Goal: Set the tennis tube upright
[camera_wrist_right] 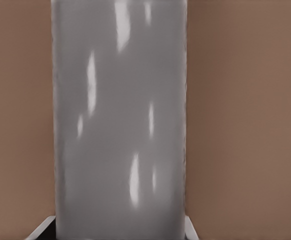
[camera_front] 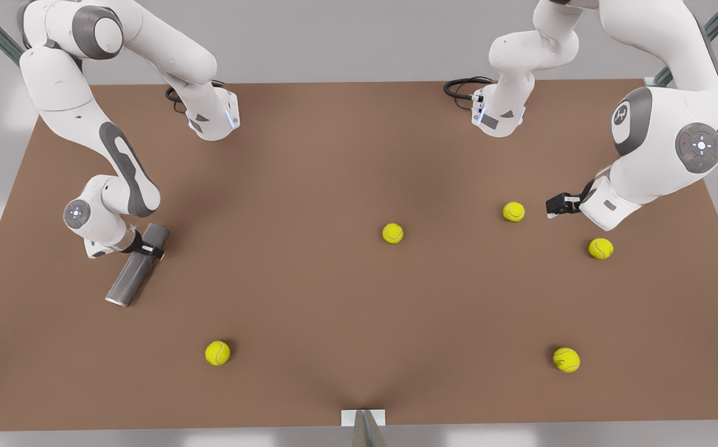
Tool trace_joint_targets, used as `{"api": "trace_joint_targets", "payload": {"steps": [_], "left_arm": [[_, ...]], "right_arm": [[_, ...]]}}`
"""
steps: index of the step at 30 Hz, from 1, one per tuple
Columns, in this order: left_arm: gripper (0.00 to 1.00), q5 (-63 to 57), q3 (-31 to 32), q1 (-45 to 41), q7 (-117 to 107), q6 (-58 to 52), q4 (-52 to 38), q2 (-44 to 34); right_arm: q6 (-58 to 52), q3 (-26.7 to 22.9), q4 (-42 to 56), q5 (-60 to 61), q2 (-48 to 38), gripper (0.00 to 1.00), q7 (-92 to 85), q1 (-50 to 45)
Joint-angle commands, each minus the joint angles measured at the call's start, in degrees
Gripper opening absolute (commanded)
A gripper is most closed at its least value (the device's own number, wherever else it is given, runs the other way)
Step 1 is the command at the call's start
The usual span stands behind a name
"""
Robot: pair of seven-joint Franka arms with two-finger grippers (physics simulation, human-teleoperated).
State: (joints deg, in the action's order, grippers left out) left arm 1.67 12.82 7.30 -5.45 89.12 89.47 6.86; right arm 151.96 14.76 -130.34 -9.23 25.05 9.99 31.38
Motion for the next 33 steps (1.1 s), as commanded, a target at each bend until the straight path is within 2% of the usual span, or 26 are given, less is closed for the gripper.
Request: {"api": "trace_joint_targets", "payload": {"steps": [1, 33], "left_arm": [[1.0, 0.0, 0.0, 0.0, 0.0, 0.0, 0.0, 0.0], [1.0, 0.0, 0.0, 0.1, 0.3, 0.3, 0.0, 0.3]], "right_arm": [[0.0, 0.0, 0.0, 0.0, 0.0, 0.87, 0.0, 0.0], [-0.2, 0.0, -0.2, 0.0, -0.2, 0.77, -0.1, 0.0]]}}
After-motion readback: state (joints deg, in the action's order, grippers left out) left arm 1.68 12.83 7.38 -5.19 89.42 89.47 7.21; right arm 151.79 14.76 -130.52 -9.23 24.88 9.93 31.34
